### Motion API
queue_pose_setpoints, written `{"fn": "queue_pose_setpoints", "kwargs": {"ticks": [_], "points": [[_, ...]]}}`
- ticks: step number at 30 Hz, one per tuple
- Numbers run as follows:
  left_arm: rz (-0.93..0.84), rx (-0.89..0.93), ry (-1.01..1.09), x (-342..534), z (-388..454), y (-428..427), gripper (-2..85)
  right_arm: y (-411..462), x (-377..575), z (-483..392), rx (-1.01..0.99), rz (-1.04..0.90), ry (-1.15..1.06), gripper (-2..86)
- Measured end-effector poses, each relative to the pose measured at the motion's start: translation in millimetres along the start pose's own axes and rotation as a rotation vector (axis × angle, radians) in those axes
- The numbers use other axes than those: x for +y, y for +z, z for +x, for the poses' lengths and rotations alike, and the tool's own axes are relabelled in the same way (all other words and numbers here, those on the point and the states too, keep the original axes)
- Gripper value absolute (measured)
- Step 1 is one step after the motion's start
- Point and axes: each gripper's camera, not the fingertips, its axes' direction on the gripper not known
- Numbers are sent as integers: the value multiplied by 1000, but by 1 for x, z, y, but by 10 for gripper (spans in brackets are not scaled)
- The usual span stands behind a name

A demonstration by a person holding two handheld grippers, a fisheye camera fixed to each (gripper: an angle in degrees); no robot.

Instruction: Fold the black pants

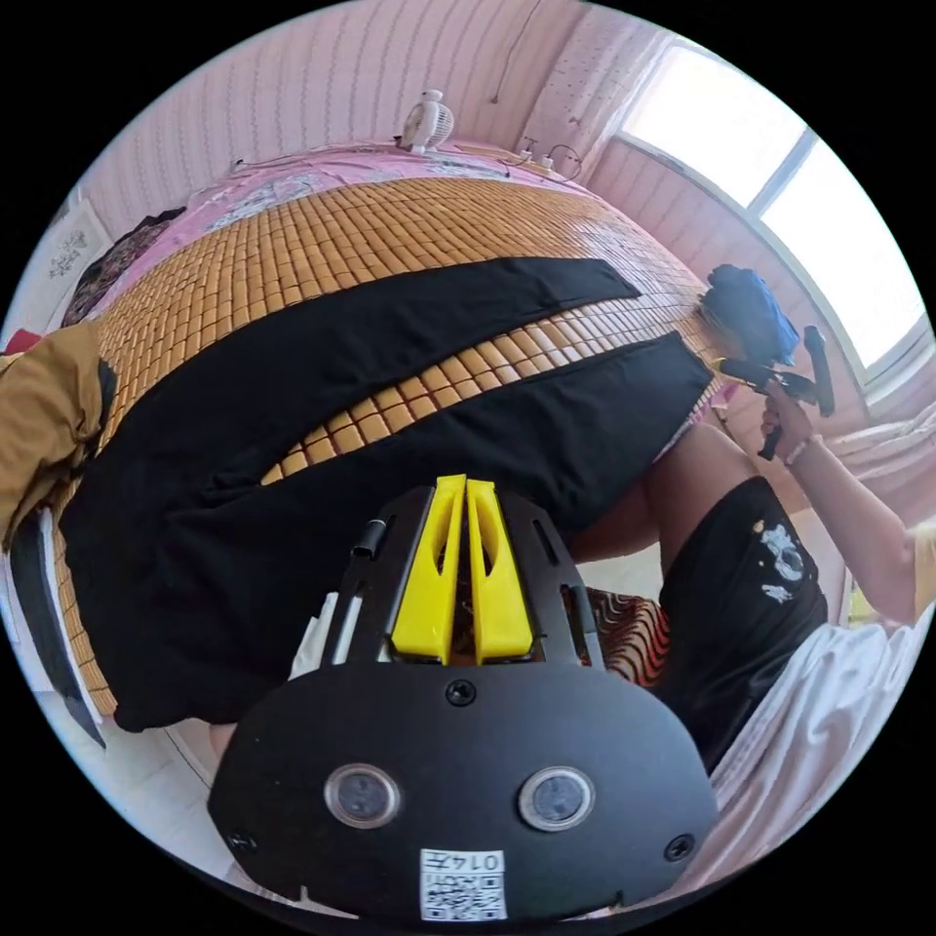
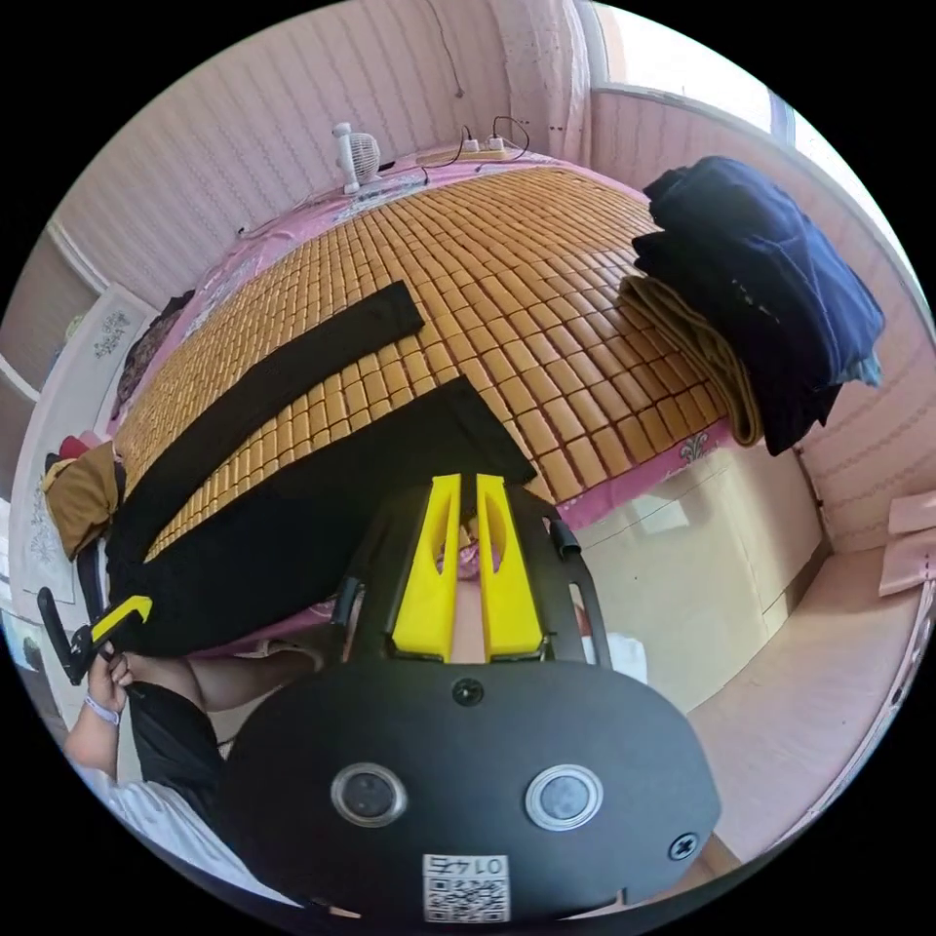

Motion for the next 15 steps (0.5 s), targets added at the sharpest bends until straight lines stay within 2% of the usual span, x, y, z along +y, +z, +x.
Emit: {"fn": "queue_pose_setpoints", "kwargs": {"ticks": [3,5,8,10,15], "points": [[-21,-80,-73,6,-20,-3,-10,10,-5,0,22,-28,-8,2],[-99,-48,-101,11,-36,1,-10,19,-4,3,37,-80,-21,-2],[-75,51,-117,24,-63,-11,-10,16,5,7,29,-26,-94,-6],[-96,115,-191,34,-88,-24,-10,15,3,13,0,-47,-58,-7],[101,192,-335,81,-143,-90,-10,14,-7,40,-139,-134,56,-7]]}}
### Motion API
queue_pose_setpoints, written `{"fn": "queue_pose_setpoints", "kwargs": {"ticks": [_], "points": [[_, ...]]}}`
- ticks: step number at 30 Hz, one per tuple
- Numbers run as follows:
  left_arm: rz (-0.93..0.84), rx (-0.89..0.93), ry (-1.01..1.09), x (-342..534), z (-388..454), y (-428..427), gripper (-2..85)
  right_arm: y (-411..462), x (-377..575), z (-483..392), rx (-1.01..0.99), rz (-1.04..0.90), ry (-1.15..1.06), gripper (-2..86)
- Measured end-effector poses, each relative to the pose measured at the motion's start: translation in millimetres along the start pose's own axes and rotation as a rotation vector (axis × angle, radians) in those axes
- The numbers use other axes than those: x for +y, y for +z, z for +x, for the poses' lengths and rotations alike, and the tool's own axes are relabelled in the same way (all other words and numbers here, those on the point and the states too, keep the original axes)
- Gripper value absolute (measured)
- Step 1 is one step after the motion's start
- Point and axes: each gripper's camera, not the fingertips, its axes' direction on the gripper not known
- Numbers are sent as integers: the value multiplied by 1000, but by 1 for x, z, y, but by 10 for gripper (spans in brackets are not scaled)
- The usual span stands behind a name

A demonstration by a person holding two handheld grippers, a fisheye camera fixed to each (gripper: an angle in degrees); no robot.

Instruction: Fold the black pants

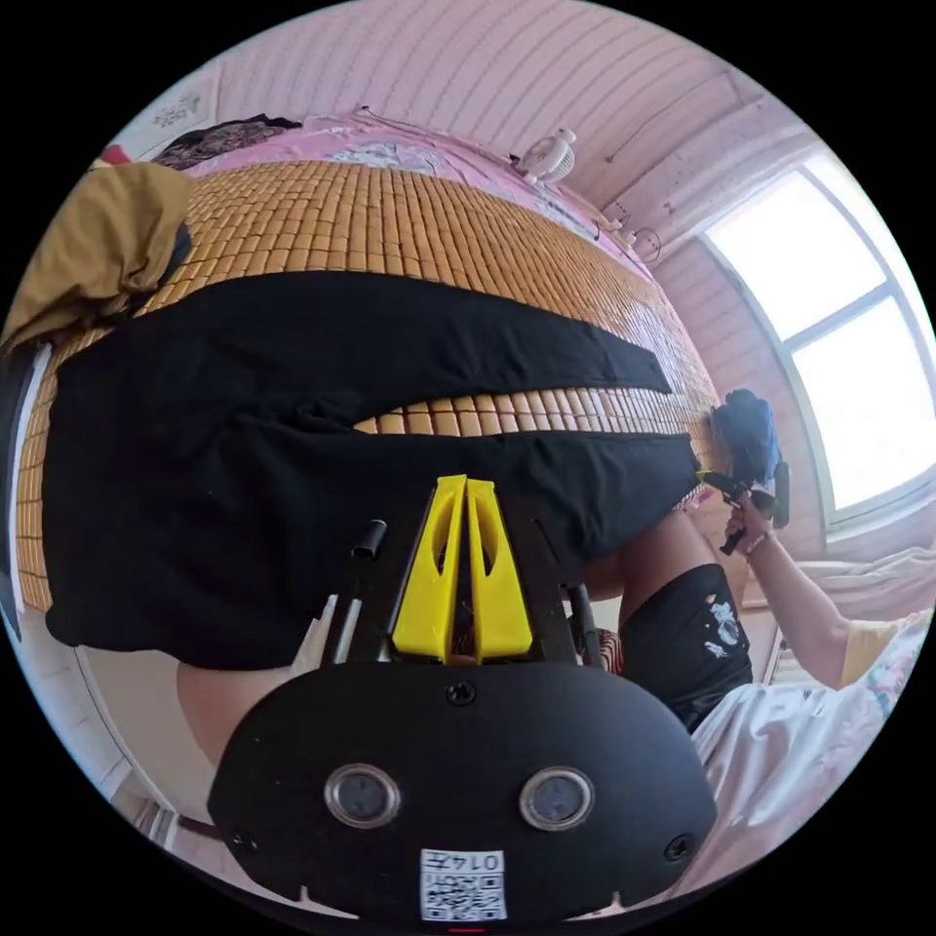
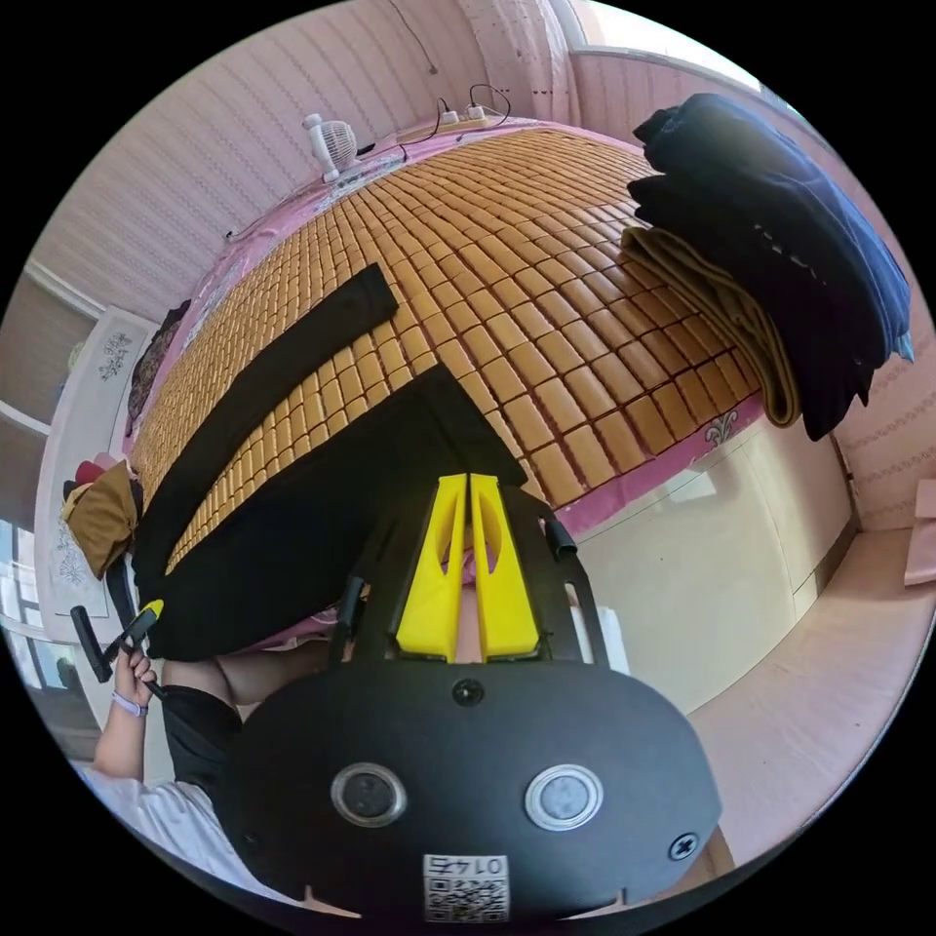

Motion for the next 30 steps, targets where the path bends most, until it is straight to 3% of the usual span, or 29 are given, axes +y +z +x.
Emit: {"fn": "queue_pose_setpoints", "kwargs": {"ticks": [9,13,15,19,26,30], "points": [[315,-62,-437,110,-175,-152,-8,-36,43,39,-254,226,93,37],[377,-121,-643,158,-236,-192,4,-28,48,48,-237,147,118,61],[436,-135,-715,175,-255,-206,50,-28,49,47,-207,144,107,60],[527,-33,-838,199,-297,-224,79,-29,45,45,-147,155,133,62],[522,9,-935,201,-340,-235,81,-15,28,38,-185,75,154,78],[435,17,-966,194,-360,-244,1,-6,19,31,-219,50,168,58]]}}
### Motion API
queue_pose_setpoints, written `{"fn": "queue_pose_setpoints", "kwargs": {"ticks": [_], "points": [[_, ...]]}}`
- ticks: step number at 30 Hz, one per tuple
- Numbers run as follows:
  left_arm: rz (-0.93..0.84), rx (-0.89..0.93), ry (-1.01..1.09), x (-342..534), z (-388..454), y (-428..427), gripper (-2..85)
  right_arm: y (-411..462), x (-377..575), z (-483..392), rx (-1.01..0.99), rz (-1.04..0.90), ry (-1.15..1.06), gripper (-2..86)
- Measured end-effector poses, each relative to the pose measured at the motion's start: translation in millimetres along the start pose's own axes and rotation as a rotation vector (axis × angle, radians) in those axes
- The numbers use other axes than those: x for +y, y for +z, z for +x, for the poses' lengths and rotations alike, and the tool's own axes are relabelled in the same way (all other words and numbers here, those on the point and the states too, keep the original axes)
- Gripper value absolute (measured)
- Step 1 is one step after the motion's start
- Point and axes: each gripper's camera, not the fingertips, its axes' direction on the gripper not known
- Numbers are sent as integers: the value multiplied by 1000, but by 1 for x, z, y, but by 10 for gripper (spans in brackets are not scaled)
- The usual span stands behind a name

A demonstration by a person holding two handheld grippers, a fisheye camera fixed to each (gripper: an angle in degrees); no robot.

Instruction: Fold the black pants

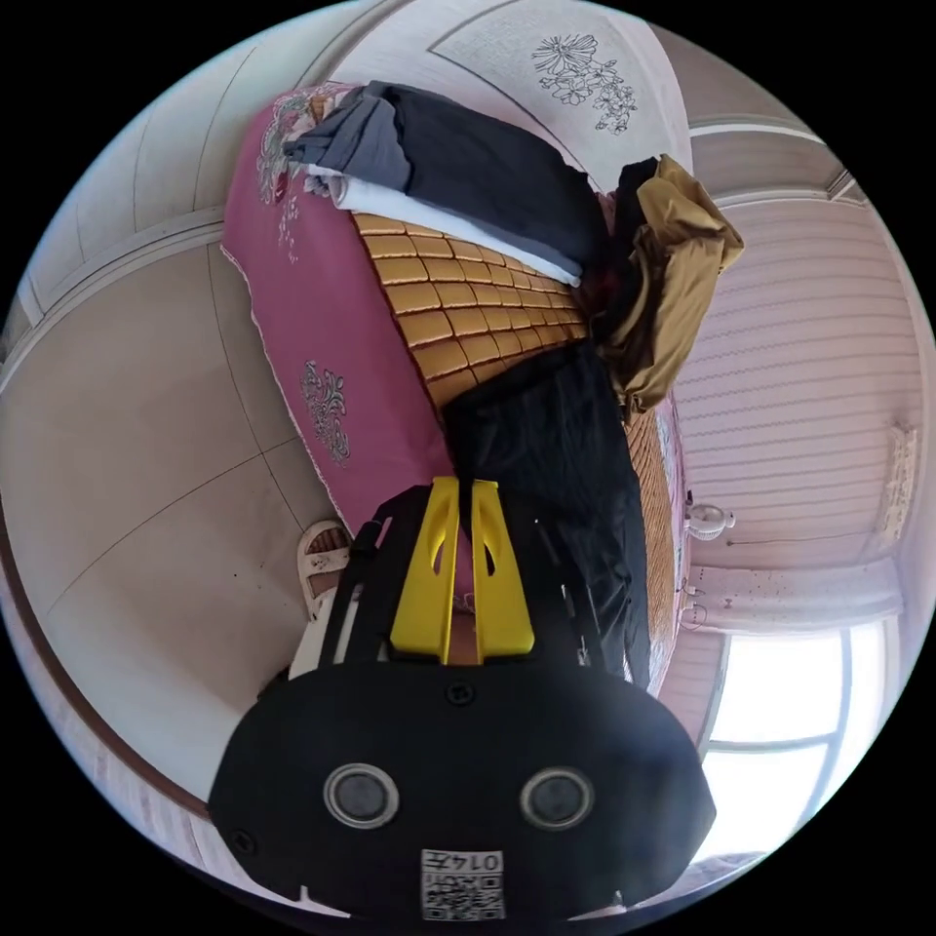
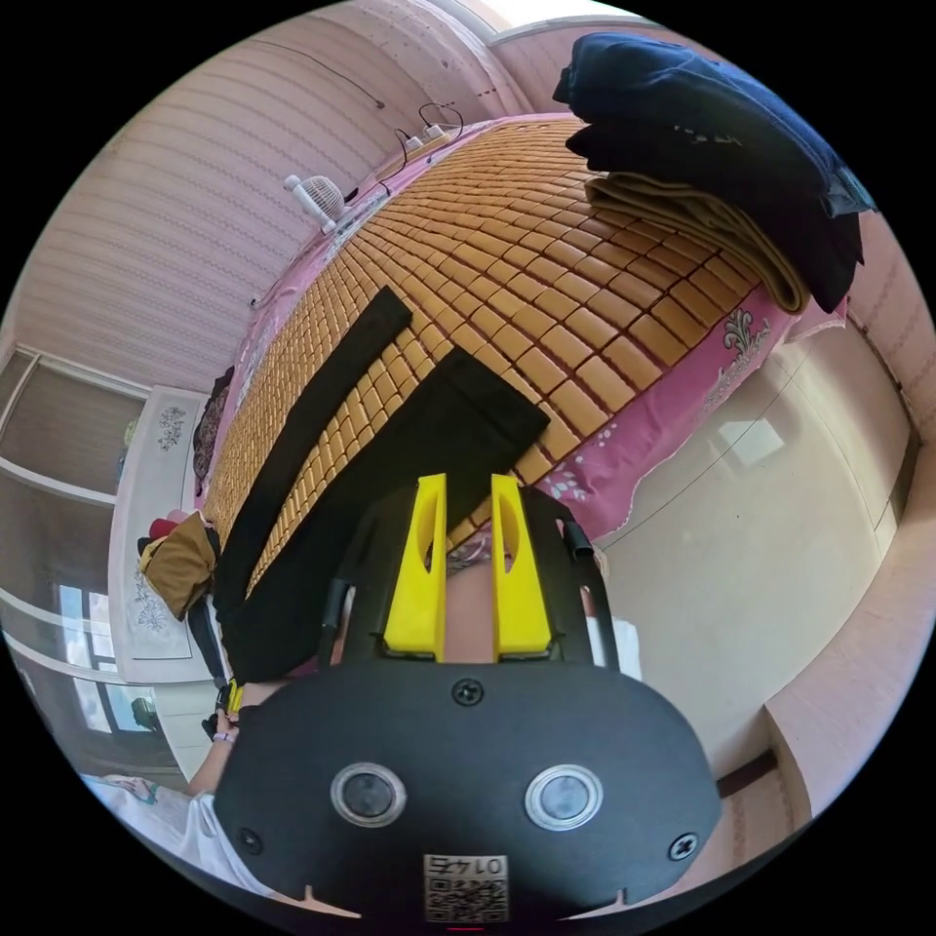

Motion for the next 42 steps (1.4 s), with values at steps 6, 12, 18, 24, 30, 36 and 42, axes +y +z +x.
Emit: {"fn": "queue_pose_setpoints", "kwargs": {"ticks": [6,12,18,24,30,36,42], "points": [[19,-42,209,-20,22,-43,-9,1,-8,-7,50,-14,8,3],[-5,-96,246,-31,27,-53,-9,3,-16,-3,-46,-1,103,109],[-13,-111,245,-35,32,-61,-10,7,-23,-8,-34,42,160,76],[-23,-139,274,-35,43,-72,-9,18,-35,-40,117,-14,45,15],[-25,-155,350,-27,57,-87,-9,8,-35,-59,91,-8,-37,2],[21,-115,451,-25,93,-98,-9,-6,-43,-94,105,49,-123,-1],[118,-145,629,-39,164,-86,-7,-4,-94,-170,136,70,-335,-1]]}}
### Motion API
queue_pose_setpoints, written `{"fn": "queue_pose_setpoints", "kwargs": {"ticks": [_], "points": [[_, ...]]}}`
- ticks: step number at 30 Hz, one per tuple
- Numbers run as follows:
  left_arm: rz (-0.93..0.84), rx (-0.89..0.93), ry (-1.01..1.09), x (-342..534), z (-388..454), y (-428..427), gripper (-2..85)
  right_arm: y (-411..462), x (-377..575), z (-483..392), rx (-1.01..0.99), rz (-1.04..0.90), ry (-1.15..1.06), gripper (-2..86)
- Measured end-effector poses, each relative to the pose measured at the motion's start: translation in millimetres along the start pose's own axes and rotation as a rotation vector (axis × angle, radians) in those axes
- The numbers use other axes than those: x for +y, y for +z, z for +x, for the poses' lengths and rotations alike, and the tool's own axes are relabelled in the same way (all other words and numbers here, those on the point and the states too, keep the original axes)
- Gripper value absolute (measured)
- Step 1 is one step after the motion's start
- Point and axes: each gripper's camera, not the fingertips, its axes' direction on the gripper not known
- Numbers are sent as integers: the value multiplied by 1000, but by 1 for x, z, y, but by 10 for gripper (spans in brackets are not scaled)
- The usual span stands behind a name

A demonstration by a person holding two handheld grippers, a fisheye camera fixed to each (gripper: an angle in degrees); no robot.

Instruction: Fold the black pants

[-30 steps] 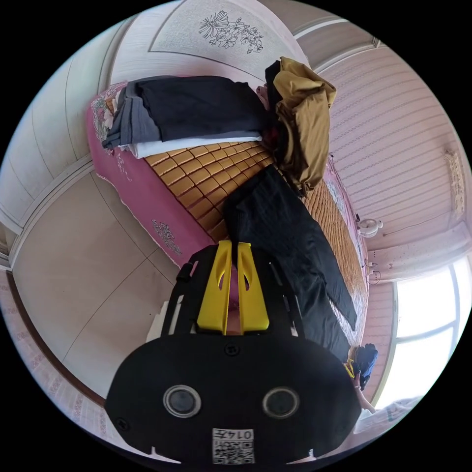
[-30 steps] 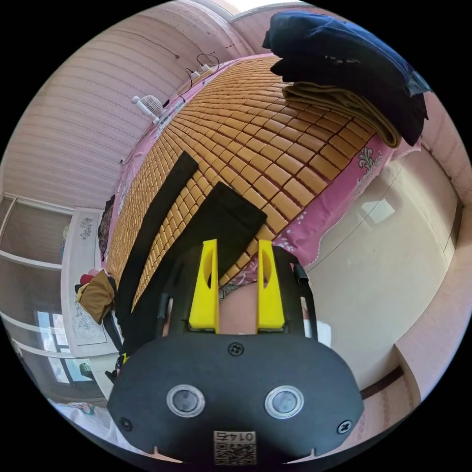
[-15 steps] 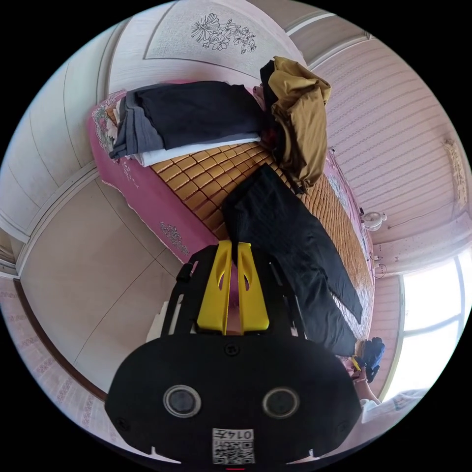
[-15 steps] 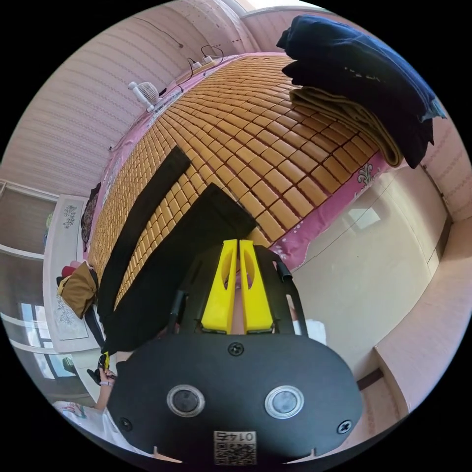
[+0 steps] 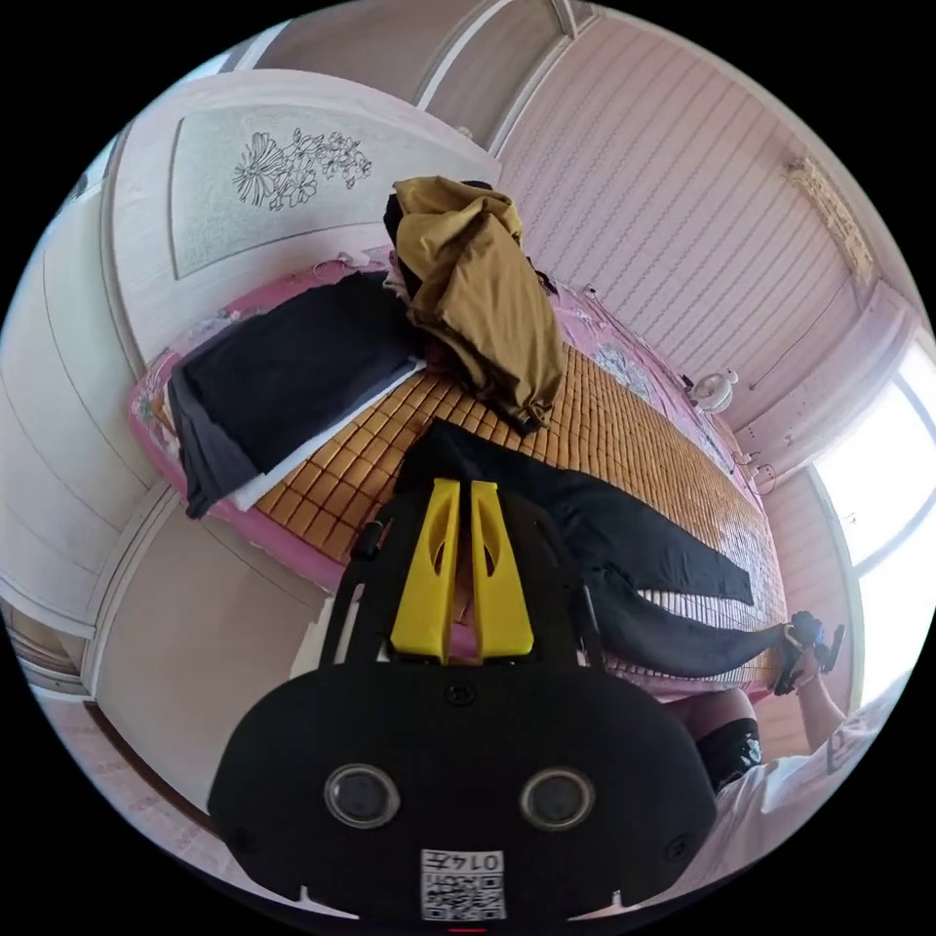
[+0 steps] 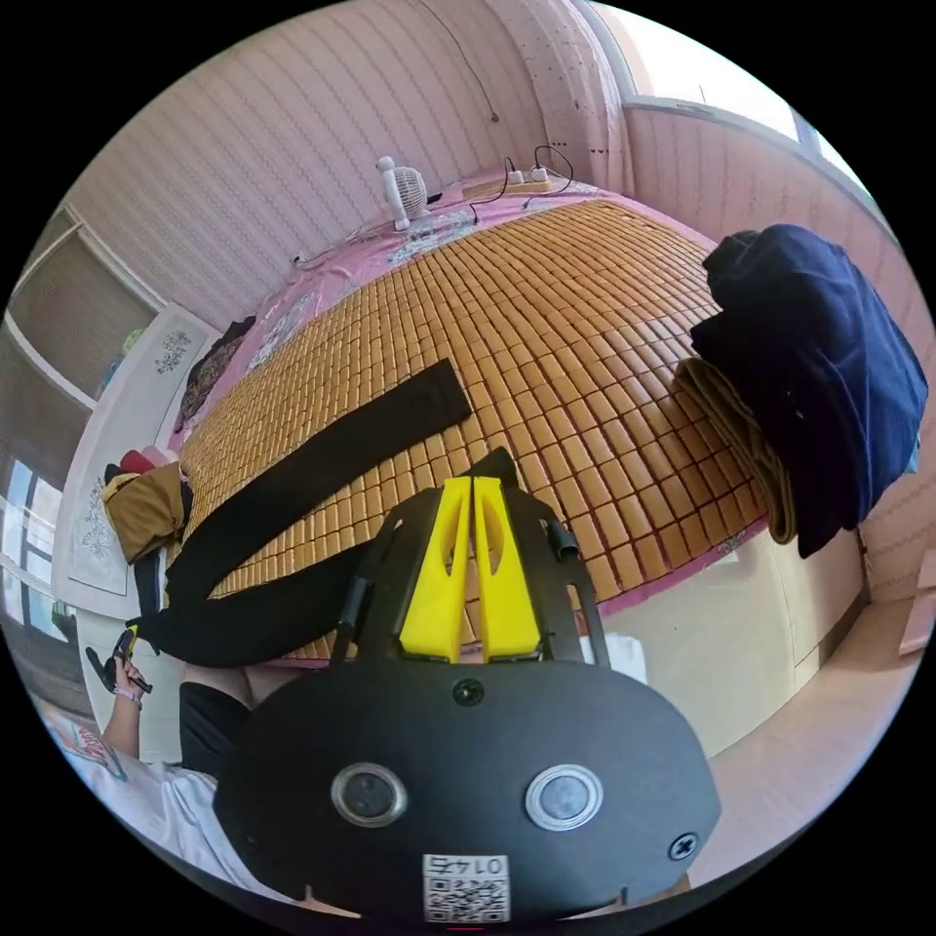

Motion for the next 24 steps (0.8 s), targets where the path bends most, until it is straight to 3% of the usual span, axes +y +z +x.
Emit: {"fn": "queue_pose_setpoints", "kwargs": {"ticks": [3,7,9,14,17,19,24], "points": [[30,48,15,-37,21,19,1,11,-51,-27,41,-1,-56,2],[52,190,-243,-66,20,72,43,38,-110,-43,-20,6,63,17],[62,144,-305,-65,25,87,49,66,-130,-50,-31,-55,136,46],[42,0,-215,-51,63,112,46,102,-119,-63,126,-131,109,60],[-95,-11,-127,-38,91,148,33,125,-106,-63,177,-213,95,58],[-341,-116,-43,-27,115,192,4,121,-100,-69,169,-157,57,52],[-376,-208,92,-13,149,211,-9,110,-90,-80,244,-202,-54,10]]}}
